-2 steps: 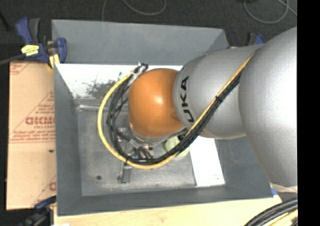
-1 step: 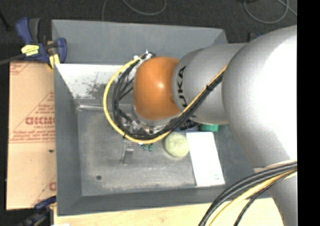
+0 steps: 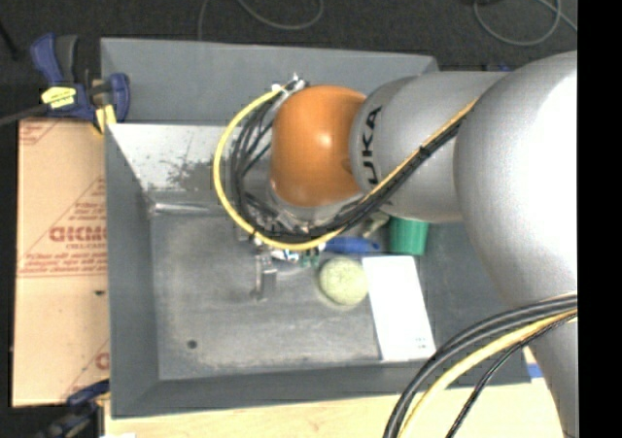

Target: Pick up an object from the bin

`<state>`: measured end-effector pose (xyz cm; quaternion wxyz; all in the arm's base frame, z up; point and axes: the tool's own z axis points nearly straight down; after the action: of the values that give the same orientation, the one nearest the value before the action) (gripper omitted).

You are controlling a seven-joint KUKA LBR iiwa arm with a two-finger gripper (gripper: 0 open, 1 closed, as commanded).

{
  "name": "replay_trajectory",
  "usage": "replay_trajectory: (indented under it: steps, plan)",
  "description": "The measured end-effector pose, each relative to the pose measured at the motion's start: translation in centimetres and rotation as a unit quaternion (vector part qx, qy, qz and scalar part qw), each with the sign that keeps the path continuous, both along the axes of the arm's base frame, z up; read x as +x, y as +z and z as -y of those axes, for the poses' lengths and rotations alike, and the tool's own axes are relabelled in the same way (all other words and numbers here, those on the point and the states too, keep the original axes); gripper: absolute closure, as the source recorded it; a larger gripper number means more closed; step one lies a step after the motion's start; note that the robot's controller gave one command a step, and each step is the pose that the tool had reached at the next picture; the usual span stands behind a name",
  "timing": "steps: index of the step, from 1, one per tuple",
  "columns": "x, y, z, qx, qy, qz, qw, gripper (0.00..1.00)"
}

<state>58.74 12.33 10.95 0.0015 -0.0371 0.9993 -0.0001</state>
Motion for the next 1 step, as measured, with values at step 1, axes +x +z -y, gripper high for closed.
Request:
replay_trajectory:
  steps: [1]
  plan:
    - [2.19, 0.25, 5.45, 0.001, -0.107, 0.0012, 0.9943, 0.0]
